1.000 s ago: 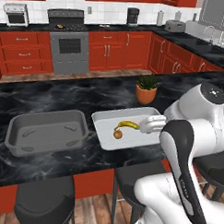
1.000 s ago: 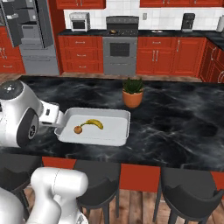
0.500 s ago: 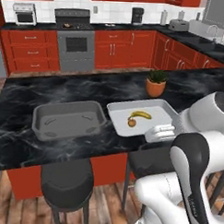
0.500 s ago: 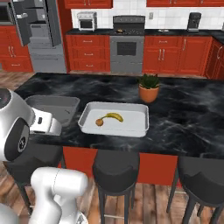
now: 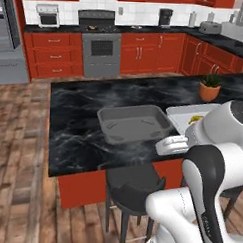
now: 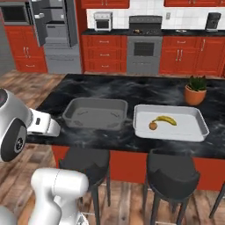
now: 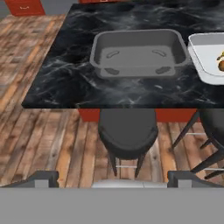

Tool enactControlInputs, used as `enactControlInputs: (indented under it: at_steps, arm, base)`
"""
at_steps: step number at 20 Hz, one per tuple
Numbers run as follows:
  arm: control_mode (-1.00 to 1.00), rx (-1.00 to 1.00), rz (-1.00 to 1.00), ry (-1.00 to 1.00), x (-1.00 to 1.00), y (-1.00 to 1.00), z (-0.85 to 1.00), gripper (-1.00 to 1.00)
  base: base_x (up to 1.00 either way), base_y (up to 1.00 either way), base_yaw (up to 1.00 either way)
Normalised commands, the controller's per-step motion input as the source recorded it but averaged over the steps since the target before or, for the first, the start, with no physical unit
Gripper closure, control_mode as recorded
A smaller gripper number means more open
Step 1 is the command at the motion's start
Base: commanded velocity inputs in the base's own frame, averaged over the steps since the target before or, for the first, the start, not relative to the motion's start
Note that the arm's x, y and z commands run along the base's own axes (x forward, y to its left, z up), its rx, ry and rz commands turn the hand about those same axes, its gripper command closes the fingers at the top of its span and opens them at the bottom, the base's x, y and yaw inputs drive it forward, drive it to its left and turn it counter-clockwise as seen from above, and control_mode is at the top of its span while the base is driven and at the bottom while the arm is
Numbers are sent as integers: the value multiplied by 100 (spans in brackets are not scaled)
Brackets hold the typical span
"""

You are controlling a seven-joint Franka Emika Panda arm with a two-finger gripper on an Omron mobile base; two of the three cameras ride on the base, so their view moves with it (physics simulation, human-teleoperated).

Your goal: Place the cold items (apple and banana) from the fridge in one tupperware on the dining counter. Place the warm items (hot dog and kebab skewer) in the stove area in another tupperware.

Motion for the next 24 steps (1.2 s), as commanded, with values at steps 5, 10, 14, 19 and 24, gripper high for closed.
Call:
enactControlInputs:
  at_steps: [5,10,14,19,24]
  arm:
    - [100,0,0,0,0,0,0,-100]
    - [100,0,0,0,0,0,0,-100]
    - [100,0,0,0,0,0,0,-100]
    - [100,0,0,0,0,0,0,-100]
    - [100,0,0,0,0,0,0,-100]
  base:
    - [0,100,0]
    - [23,100,-2]
    - [46,100,-6]
    - [82,100,-15]
    - [98,100,-21]
